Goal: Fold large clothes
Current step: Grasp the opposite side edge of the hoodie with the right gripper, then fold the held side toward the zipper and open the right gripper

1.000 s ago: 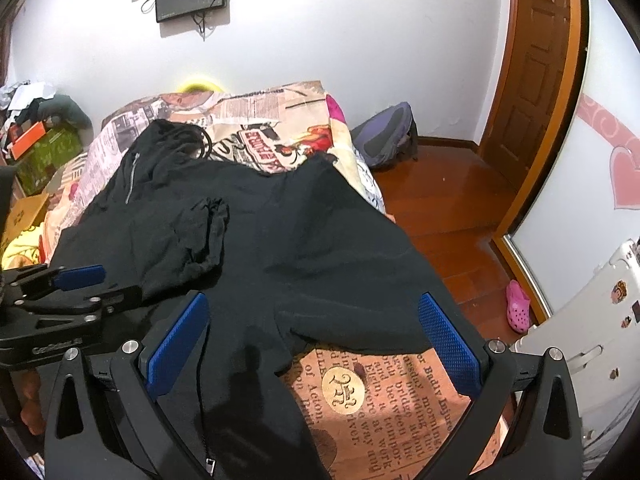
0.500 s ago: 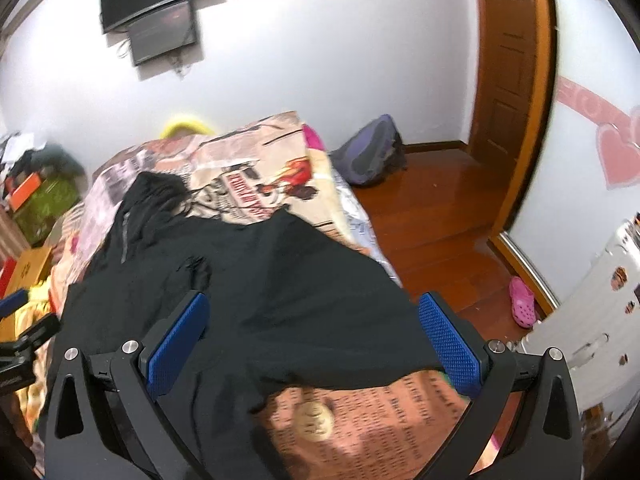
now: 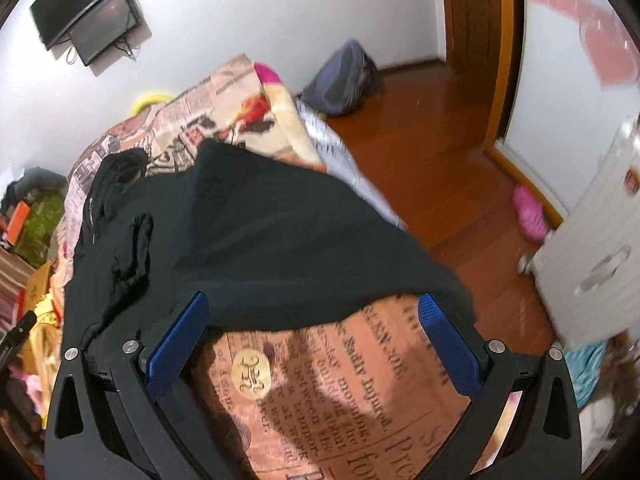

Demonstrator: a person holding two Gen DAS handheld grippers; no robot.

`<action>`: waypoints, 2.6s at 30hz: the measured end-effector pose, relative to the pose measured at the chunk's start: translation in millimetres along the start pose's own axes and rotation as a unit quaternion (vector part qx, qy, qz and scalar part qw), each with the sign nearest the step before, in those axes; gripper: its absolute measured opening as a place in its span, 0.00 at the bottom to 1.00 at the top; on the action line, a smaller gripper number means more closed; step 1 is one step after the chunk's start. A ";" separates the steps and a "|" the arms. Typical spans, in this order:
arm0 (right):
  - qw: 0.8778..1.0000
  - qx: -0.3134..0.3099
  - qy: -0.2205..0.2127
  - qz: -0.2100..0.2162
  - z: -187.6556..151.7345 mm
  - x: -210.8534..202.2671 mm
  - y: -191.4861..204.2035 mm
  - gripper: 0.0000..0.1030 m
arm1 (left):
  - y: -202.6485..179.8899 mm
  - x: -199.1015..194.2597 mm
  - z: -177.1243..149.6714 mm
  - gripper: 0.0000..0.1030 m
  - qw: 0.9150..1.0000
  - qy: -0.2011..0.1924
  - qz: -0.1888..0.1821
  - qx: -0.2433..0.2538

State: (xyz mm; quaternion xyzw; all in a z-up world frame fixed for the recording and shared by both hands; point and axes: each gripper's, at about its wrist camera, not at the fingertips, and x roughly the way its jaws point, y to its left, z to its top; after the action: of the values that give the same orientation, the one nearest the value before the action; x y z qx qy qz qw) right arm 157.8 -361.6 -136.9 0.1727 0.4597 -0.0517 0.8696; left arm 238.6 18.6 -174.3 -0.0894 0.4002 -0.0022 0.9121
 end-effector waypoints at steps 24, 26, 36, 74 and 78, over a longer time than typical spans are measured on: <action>0.994 0.058 0.081 -0.037 26.8 73.1 -32.8 0.43 | 14.0 3.3 -6.8 0.94 1.000 0.013 -0.001 -0.013; 0.995 0.045 0.076 -0.045 28.6 69.3 -30.7 0.34 | 14.7 1.8 -6.9 0.94 1.000 0.012 0.000 -0.012; 0.999 -0.021 0.011 -0.048 45.4 32.3 3.6 0.10 | 18.0 -10.7 -4.7 0.94 1.000 -0.005 0.002 -0.008; 0.957 -0.242 0.064 0.148 -26.9 35.2 219.3 0.47 | 34.6 -38.0 -12.6 0.94 1.000 -0.027 0.004 0.007; 0.962 -0.238 0.039 0.129 -23.0 16.3 213.6 0.49 | 32.4 -38.7 -12.8 0.94 1.000 -0.027 -0.001 0.006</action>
State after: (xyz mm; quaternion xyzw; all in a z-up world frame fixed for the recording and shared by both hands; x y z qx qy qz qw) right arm 202.3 -152.8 -108.2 0.0204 0.4659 0.1787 0.8663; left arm 200.8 51.3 -159.9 -0.0846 0.3751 -0.0025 0.9231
